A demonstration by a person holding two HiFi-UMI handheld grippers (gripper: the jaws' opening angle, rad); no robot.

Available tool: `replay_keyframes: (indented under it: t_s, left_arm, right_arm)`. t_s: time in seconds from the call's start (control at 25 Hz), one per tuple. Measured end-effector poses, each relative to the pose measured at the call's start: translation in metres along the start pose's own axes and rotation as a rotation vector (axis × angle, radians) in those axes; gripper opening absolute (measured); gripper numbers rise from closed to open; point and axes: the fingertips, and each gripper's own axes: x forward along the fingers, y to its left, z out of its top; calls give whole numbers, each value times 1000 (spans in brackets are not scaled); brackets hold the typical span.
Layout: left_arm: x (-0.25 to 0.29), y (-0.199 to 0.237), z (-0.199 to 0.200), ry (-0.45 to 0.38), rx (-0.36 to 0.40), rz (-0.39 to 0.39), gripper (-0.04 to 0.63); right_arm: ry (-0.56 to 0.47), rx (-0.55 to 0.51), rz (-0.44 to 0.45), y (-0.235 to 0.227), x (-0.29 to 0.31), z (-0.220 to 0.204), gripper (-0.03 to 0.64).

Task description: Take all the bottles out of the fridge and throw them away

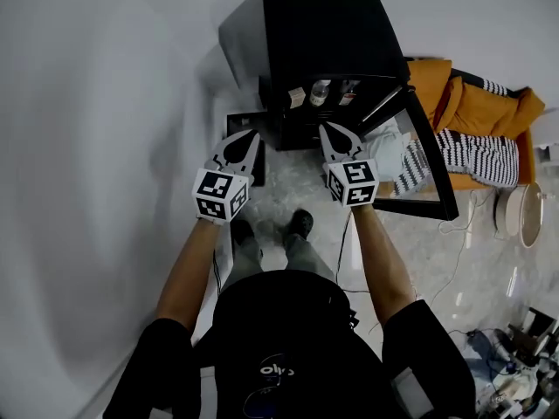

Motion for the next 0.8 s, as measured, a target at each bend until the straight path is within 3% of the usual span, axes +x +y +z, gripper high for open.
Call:
replay_keyframes:
  t_s: [0.8]
  left_arm:
    - [33,26,-20,-2,19,-1,2]
  right_arm:
    - [-18,26,-10,-16,63,-27,0]
